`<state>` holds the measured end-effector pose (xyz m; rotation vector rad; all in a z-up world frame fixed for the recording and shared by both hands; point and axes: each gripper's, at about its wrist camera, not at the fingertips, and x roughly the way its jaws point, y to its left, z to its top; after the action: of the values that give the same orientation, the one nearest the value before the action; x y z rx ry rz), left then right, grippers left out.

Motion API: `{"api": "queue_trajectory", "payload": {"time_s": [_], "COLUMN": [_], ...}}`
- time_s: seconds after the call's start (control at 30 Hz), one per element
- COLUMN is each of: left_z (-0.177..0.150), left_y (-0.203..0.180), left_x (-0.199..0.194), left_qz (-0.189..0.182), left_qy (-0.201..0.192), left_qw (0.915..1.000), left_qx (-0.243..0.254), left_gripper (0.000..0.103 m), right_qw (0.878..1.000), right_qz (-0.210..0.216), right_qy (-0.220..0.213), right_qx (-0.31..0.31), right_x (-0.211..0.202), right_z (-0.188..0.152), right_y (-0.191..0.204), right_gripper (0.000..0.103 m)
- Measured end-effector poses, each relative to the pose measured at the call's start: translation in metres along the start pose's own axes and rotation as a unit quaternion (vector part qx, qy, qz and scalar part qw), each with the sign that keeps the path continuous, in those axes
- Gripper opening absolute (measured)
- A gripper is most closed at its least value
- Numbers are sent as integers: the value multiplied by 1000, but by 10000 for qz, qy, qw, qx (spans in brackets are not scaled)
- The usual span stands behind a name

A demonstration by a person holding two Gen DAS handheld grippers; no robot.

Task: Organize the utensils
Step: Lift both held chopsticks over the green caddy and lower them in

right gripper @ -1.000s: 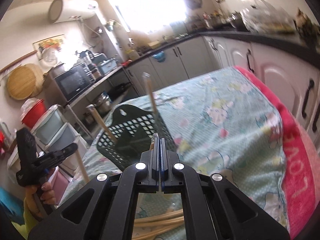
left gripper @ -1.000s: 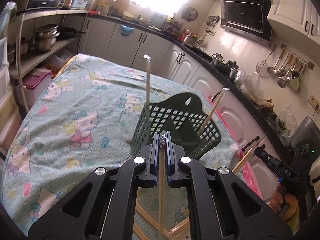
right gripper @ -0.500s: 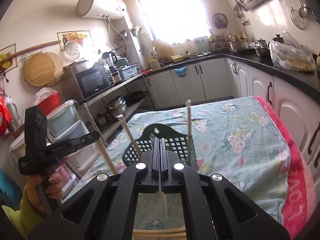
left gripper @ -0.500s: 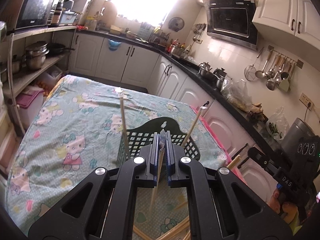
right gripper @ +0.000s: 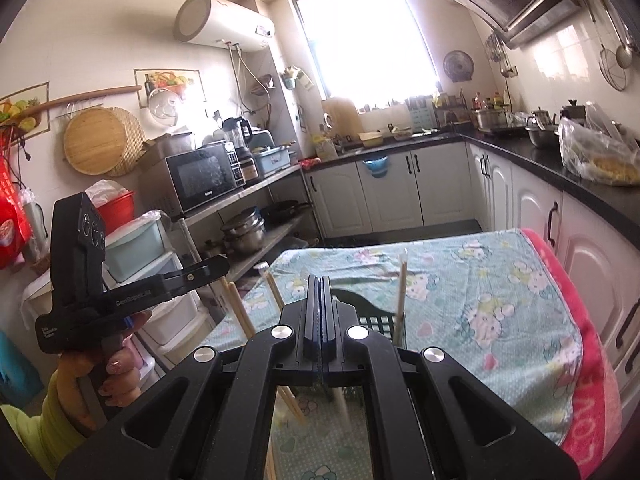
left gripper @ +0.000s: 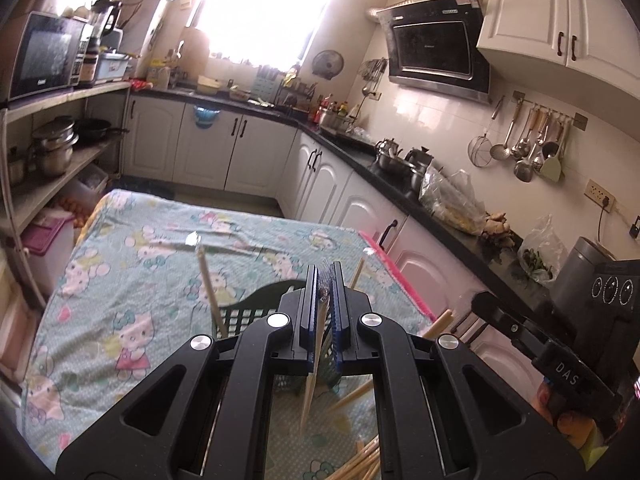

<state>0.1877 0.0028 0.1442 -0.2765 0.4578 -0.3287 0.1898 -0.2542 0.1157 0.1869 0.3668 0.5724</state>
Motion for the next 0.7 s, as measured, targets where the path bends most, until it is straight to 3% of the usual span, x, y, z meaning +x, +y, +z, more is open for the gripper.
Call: {"api": "queue_trajectory", "payload": {"time_s": [0.4,0.7], "left_z": [36,66], "left_y": [-25,-39], "left_x": [-10,-10], "left_qz": [-49,174], "left_qy": [-460,-843], "left_qw": [9986,9951], "left_qx": [264,483], "left_gripper": [3,3], "right_qw": [9989,9971], "right_qz": [103,29], "right_qy": [-386,-681], "right_qx": [-229,-335], "right_x": [-5,-2], "right_z": [39,76], "right_y": [16,20], "right_gripper": [1,1]}}
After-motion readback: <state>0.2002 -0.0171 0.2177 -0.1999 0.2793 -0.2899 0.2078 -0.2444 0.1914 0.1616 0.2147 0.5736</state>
